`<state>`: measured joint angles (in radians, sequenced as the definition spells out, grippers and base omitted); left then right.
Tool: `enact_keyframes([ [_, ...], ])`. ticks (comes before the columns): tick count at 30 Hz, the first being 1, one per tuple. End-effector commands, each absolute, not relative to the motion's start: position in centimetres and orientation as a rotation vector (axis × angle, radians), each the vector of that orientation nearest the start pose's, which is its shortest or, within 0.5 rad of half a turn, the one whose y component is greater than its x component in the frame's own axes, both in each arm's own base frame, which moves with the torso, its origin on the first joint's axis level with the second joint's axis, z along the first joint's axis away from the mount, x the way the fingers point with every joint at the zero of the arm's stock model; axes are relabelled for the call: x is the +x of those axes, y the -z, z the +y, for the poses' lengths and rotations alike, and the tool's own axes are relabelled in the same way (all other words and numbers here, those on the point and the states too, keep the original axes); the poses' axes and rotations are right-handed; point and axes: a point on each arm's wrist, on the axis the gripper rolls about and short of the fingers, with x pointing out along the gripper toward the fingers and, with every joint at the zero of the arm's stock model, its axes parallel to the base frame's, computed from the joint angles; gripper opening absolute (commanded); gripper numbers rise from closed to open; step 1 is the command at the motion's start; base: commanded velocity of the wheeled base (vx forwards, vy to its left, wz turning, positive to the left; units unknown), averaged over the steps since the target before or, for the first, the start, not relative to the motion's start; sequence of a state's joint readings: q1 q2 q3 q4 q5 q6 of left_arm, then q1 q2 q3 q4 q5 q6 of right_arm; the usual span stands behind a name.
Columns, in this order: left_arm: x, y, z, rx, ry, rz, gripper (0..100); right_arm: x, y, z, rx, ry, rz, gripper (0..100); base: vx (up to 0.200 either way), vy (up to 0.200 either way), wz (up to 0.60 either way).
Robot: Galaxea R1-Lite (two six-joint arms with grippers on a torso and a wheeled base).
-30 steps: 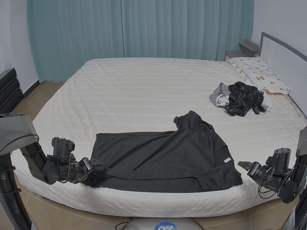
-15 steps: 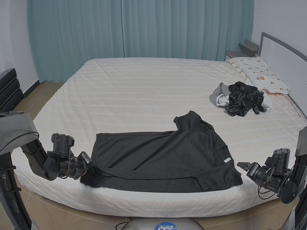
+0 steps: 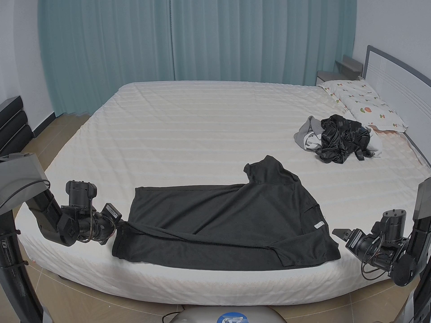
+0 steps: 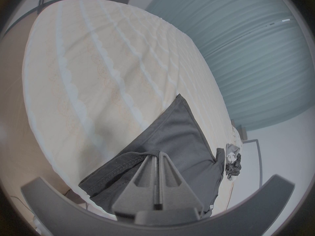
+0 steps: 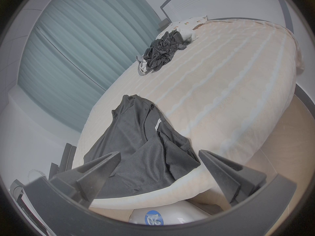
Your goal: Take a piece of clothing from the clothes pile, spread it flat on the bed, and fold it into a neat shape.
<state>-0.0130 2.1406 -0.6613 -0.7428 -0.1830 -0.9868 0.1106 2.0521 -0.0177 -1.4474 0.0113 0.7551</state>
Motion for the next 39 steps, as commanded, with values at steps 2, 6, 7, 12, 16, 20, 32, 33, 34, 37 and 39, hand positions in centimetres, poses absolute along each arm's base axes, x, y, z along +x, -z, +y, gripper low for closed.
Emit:
enact_keyframes([
  [2, 33.3, -1.2, -0.7, -1.020, -0.203, 0.772, 0, 21.1, -1.6, 2.4, 0.703, 0.114, 0.619, 100, 0.000, 0.000, 0.00],
  [6, 33.5, -0.9, -0.7, -1.024, -0.209, 0.779, 0, 21.2, -1.7, 2.4, 0.707, 0.113, 0.613, 100, 0.000, 0.000, 0.00],
  [7, 33.5, -0.8, -0.7, -1.027, -0.212, 0.782, 0, 21.2, -1.8, 2.4, 0.708, 0.109, 0.604, 100, 0.000, 0.000, 0.00],
  [12, 33.6, -0.7, -0.7, -1.027, -0.216, 0.779, 0, 21.6, -2.3, 2.9, 0.758, 0.067, 0.542, 100, 0.000, 0.000, 0.00],
  [16, 33.6, -0.7, -0.7, -1.027, -0.216, 0.779, 0, 21.8, -1.9, 3.2, 0.777, 0.048, 0.562, 100, 0.000, 0.000, 0.00],
  [20, 33.5, -0.7, -0.7, -1.028, -0.218, 0.779, 0, 23.4, -1.2, 4.4, 0.778, -0.022, 0.574, 100, 0.000, 0.000, 0.00],
  [32, 33.5, -0.6, -0.8, -1.025, -0.220, 0.783, 0, 25.8, -1.2, 11.1, 0.716, -0.228, 0.626, 100, 0.000, 0.000, 0.00],
  [33, 33.5, -0.6, -0.8, -1.023, -0.219, 0.785, 0, 26.2, -1.3, 11.7, 0.710, -0.239, 0.634, 100, 0.000, 0.000, 0.00],
  [34, 33.5, -0.5, -0.8, -1.022, -0.221, 0.786, 0, 26.7, -1.4, 12.2, 0.708, -0.250, 0.636, 100, 0.000, 0.000, 0.00],
  [37, 33.5, -0.6, -0.8, -1.022, -0.222, 0.783, 100, 27.5, -1.5, 13.7, 0.697, -0.277, 0.652, 100, 0.000, 0.000, 0.00],
  [39, 33.4, -0.5, -0.8, -1.022, -0.222, 0.785, 100, 27.6, -1.3, 14.2, 0.690, -0.285, 0.667, 100, 0.000, 0.000, 0.00],
])
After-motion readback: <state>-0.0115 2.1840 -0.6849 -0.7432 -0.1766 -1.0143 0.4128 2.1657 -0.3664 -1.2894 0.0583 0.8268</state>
